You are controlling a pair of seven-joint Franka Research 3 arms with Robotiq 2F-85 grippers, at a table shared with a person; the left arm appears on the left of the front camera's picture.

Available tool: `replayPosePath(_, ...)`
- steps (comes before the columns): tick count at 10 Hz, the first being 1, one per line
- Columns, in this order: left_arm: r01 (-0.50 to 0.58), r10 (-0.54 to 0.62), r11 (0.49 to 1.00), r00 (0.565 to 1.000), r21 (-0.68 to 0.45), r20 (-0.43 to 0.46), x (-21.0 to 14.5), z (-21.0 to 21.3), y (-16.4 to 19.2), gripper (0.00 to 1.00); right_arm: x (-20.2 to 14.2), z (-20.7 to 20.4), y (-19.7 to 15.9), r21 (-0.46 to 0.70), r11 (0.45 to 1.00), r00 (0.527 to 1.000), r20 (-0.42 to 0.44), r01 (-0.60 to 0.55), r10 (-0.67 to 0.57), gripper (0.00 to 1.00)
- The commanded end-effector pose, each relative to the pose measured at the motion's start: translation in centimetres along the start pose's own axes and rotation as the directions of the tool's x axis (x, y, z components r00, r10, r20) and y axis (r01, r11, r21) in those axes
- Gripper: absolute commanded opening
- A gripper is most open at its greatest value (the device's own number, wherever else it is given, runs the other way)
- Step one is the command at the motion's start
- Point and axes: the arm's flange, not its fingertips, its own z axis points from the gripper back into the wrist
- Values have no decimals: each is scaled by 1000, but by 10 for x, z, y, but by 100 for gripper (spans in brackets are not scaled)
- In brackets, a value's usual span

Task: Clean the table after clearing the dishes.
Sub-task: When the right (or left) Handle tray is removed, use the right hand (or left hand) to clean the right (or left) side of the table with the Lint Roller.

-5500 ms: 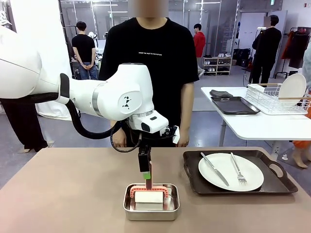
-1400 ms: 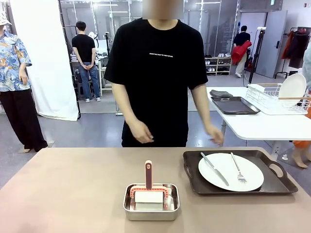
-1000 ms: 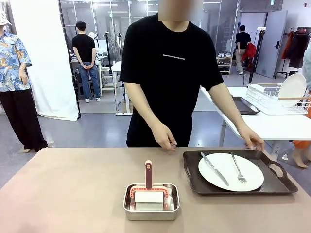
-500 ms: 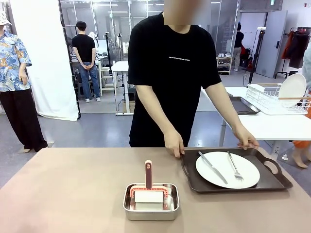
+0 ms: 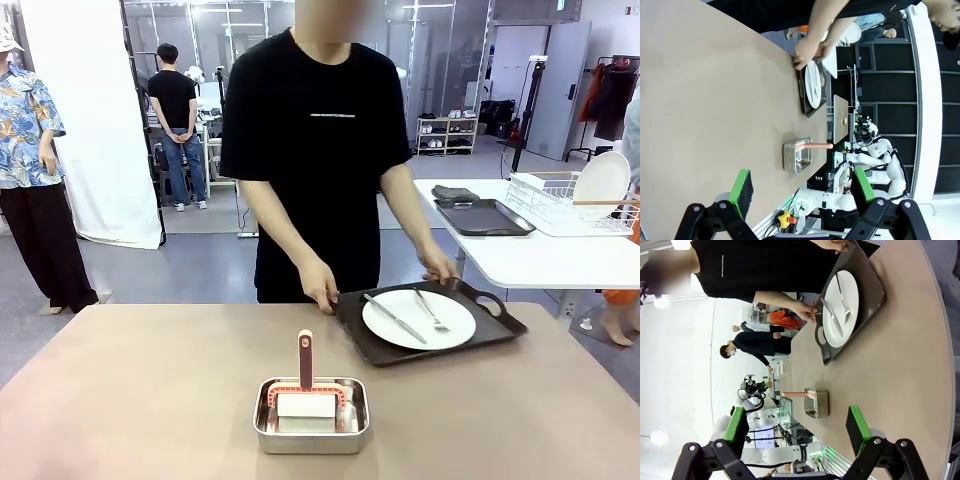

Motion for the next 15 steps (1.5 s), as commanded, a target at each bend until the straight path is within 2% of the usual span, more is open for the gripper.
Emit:
replayPosePath(1, 1, -1, 1000, 1000, -2, 4, -1, 3, -1, 100, -1, 0, 3, 1, 1000, 1000, 1, -3, 3, 100)
replayPosePath(15, 1, -1, 1000, 1000, -2, 4, -1, 3, -1, 100, -1, 0, 3, 1, 1000, 1000, 1, -3, 3, 100)
